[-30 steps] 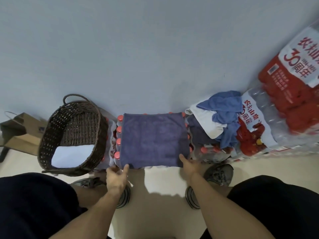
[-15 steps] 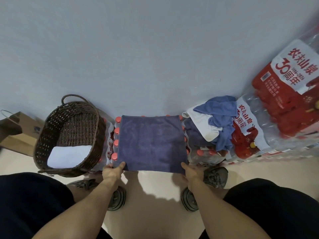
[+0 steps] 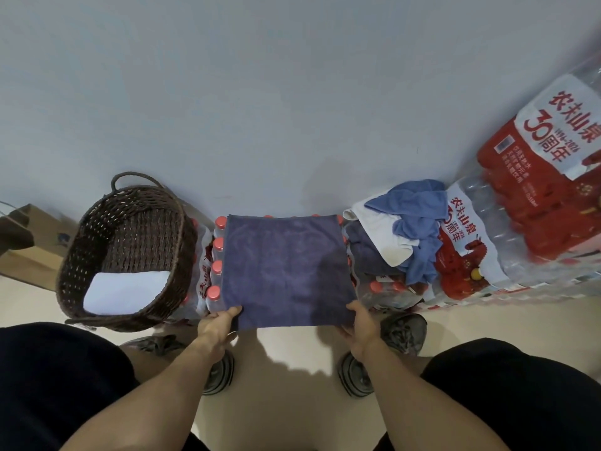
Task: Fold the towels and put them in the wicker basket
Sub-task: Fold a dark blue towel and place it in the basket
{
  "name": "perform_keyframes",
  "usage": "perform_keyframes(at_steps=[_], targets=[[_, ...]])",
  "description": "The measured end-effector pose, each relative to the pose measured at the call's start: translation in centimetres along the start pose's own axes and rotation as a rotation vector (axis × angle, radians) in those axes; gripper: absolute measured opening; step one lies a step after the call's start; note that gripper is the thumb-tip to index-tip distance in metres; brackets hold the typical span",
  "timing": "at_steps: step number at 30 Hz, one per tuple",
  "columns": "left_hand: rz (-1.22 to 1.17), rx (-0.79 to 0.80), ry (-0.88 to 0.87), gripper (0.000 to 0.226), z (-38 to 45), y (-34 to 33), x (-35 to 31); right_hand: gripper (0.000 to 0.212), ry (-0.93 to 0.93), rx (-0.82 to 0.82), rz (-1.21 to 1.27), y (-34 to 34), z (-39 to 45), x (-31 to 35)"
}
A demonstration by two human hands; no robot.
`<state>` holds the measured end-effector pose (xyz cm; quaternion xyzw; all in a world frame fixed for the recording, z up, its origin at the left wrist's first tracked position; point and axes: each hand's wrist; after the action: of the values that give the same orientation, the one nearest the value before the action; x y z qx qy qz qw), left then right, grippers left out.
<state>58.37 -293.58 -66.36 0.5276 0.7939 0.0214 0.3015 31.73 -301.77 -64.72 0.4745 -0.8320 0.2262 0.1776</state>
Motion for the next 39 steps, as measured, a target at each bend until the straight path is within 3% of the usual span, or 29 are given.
perform_keyframes(at_steps=[7, 9, 12, 14, 16, 18, 22, 27, 32, 34, 36, 39], targets=[[-0.069, -0.009, 0.089, 0.031, 0.7, 2.0, 0.2, 0.01, 0.124, -0.211, -0.015, 0.0, 1.1, -0.4], [-0.051, -0.025, 0.093, 0.024, 0.8, 2.9, -0.2, 0.014, 0.253, -0.306, -0.233, 0.3, 1.1, -0.7], [0.165, -0.001, 0.008, 0.017, 0.3, 3.7, -1.6, 0.022, 0.437, -0.347, -0.551, 0.2, 0.3, -0.4], [0.259, -0.003, -0.073, 0.025, -0.9, 4.2, -3.0, 0.02, 0.409, -0.3, -0.754, 0.1, 0.6, 0.3], [0.329, 0.023, -0.127, 0.038, -2.1, 4.9, -4.3, 0.019, 0.208, -0.205, -0.824, -0.4, 0.8, 1.5], [0.434, 0.087, -0.136, 0.032, -3.4, 5.5, -5.4, 0.015, 0.092, -0.126, -0.824, -1.0, 0.8, 3.2], [0.457, 0.214, -0.118, 0.018, -4.3, 6.1, -6.6, 0.014, 0.027, 0.001, -0.926, -2.3, -0.1, 7.3], [0.133, 0.338, -0.052, 0.009, -3.3, 6.6, -7.2, 0.009, -0.131, 0.201, -0.62, -3.1, -1.8, 10.0], [-0.073, 0.456, -0.198, 0.026, -3.4, 6.9, -8.8, 0.02, -0.11, 0.399, -0.338, -4.4, -2.2, 11.5], [-0.075, 0.435, -0.277, 0.04, -3.4, 6.6, -9.3, 0.032, -0.062, 0.476, -0.333, -5.3, -1.8, 12.0], [0.099, 0.289, -0.369, 0.047, -3.0, 6.1, -9.7, 0.038, 0.017, 0.491, -0.454, -6.6, -1.3, 12.4], [0.228, 0.065, -0.472, 0.023, -1.8, 5.5, -10.8, 0.029, 0.095, 0.445, -0.629, -8.5, 0.3, 13.2]])
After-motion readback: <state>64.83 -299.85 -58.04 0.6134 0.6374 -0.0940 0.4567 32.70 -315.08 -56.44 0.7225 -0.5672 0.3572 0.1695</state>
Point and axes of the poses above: each hand's wrist, its own z-axis towards the middle knuckle, its own y-axis out of the back of the hand, x = y × z, and after that the axes turned 13 degrees about z, right-handed
